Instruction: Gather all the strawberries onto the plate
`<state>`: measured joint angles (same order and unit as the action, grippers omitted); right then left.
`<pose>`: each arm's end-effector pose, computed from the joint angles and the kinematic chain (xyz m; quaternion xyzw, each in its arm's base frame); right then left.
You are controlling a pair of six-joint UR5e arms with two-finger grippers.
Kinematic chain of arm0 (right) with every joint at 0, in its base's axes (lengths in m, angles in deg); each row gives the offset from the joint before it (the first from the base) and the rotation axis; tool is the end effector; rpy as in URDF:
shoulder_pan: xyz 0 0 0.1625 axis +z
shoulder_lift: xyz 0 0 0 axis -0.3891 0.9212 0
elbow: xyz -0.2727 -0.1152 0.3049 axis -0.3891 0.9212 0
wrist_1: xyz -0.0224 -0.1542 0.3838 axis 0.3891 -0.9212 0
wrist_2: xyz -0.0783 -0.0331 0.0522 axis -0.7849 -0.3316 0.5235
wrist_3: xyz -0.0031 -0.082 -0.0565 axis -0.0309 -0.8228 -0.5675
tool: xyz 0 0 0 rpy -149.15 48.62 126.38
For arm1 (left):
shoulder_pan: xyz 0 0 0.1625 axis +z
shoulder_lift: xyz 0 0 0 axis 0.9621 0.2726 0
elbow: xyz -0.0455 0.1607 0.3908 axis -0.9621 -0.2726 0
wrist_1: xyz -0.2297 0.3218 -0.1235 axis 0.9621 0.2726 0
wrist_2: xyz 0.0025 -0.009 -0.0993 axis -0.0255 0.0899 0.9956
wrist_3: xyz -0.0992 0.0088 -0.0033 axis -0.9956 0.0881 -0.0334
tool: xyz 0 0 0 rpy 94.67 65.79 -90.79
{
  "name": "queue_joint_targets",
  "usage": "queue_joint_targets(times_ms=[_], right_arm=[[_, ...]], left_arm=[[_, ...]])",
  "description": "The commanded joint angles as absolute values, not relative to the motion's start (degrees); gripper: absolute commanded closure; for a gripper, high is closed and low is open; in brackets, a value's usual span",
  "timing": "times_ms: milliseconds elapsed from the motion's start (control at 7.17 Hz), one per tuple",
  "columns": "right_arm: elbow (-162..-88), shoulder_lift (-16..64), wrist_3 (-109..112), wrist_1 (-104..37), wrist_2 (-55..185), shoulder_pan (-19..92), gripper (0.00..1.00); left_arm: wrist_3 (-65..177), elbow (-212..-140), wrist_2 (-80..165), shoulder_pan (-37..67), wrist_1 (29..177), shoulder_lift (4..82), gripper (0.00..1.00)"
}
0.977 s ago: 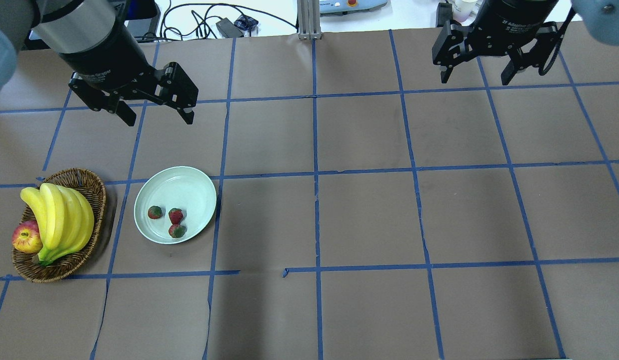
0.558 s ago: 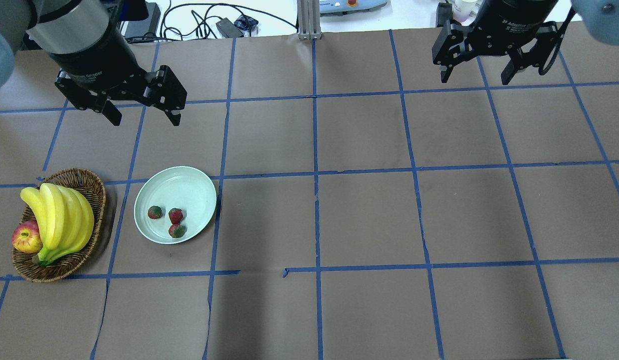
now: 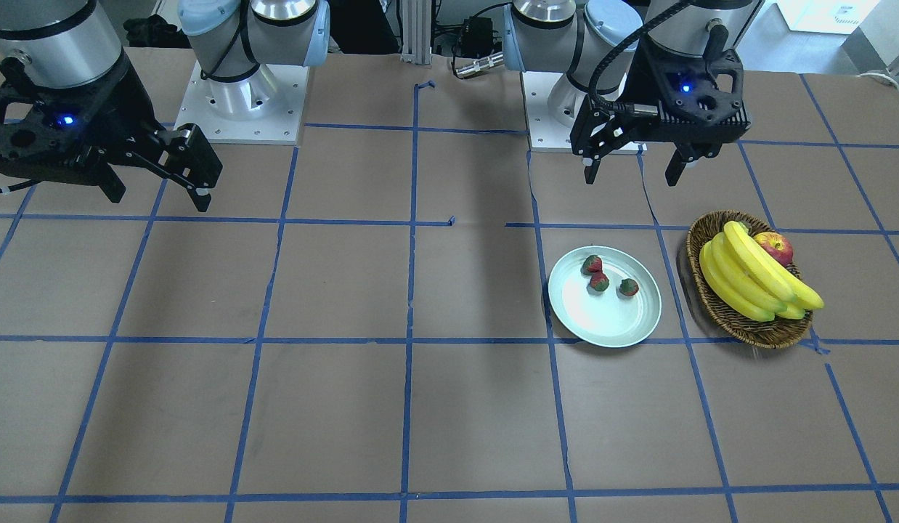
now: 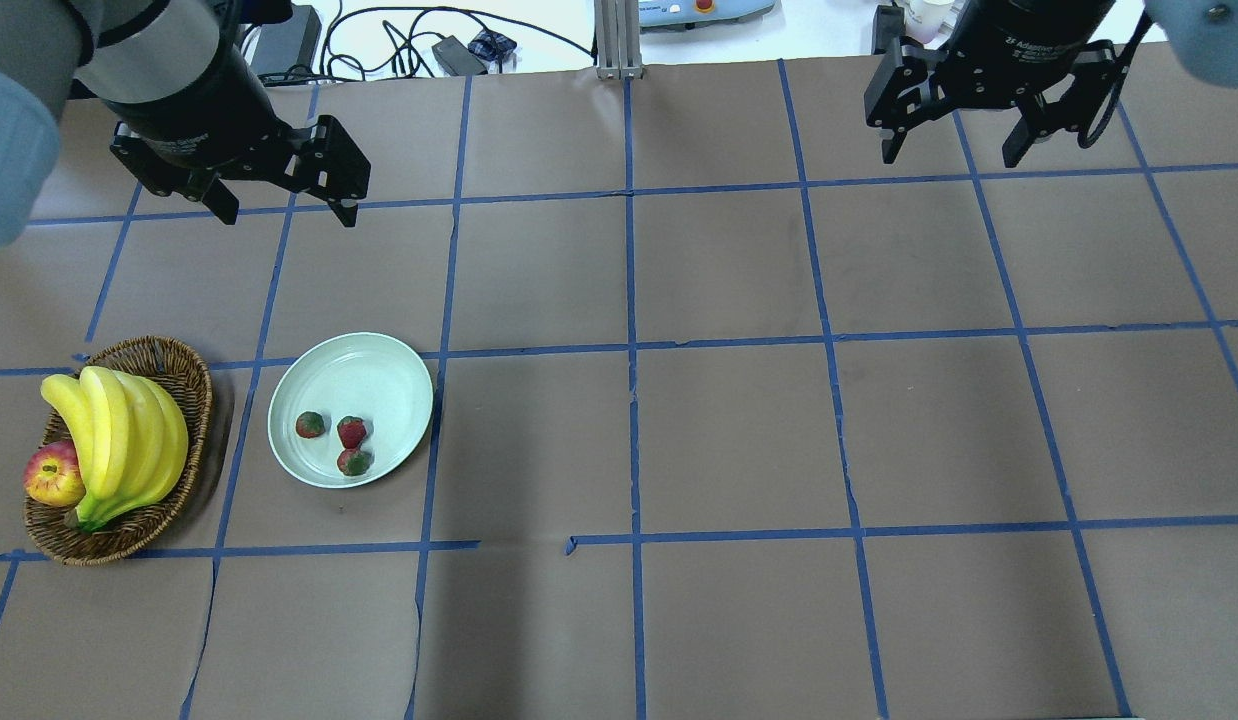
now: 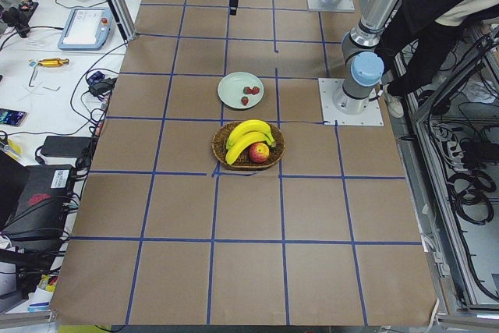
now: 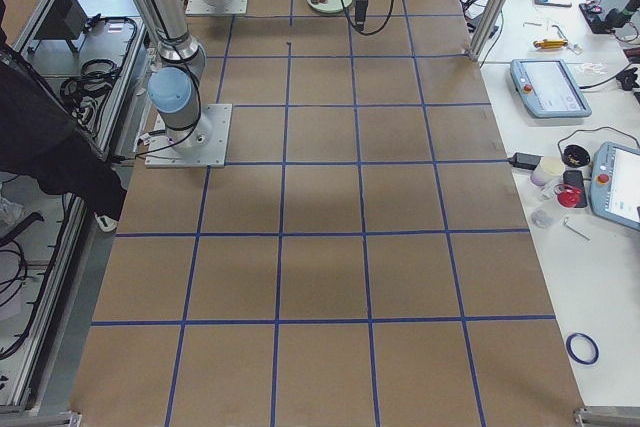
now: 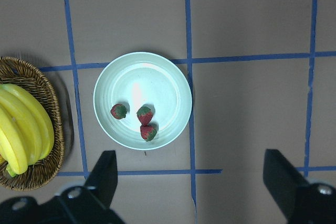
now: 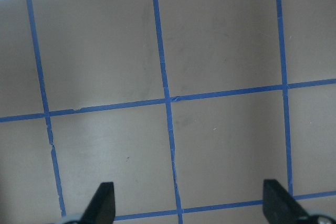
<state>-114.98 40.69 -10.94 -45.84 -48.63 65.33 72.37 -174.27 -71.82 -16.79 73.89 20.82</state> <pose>0.1165 -0.5259 0.5189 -0.0523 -0.9983 0.0272 0.0028 -0.1366 -0.4822 0.5217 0.0202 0.9980 -0.0555 0.0245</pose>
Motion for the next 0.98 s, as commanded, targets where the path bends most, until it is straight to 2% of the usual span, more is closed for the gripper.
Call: queue_joint_targets(times_ms=[0,837], right_arm=[[-114.73,40.82,-10.42,-45.87,-48.68,65.34,0.0],[-114.91,40.73,-9.62,-45.96,-48.86,65.34,0.0]], left_arm=[[73.93,-174.41,-68.8,-16.88,73.75,20.86,0.0],[74.3,-174.41,-68.69,-16.96,74.2,20.69,0.0]])
